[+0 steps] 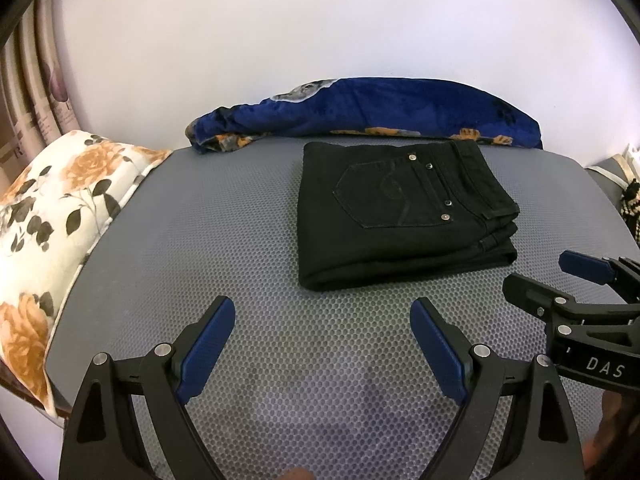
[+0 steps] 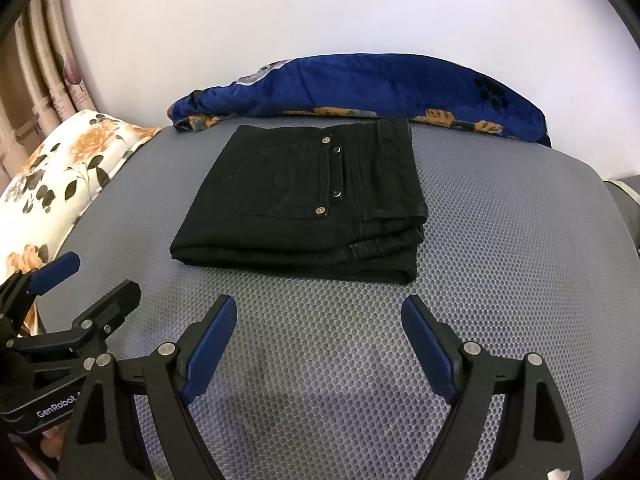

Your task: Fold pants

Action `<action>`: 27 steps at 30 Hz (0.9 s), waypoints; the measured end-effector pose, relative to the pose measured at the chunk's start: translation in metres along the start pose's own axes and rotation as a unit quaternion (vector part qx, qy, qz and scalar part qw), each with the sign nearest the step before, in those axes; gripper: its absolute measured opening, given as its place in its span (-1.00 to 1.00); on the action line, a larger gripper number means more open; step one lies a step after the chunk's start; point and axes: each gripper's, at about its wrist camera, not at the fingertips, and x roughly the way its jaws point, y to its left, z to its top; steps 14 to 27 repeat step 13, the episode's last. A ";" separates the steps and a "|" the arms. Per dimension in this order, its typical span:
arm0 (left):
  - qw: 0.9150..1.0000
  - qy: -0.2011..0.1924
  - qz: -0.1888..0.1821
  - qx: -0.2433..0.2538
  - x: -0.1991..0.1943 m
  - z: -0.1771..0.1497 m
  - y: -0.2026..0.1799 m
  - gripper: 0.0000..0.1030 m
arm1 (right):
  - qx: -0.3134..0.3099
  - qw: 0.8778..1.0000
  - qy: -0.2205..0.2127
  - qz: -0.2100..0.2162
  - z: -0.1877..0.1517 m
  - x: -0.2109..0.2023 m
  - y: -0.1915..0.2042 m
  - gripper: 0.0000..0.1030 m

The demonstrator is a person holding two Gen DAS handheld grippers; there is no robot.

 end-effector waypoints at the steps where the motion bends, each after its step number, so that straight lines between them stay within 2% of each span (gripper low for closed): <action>1: 1.000 -0.001 0.002 0.000 0.000 0.000 0.000 0.73 | 0.001 1.000 0.001 0.000 0.000 0.000 0.000 0.60; 27: 1.000 0.002 -0.004 -0.001 0.001 0.001 0.001 0.73 | 0.002 1.000 0.003 0.000 0.000 0.003 -0.001 0.60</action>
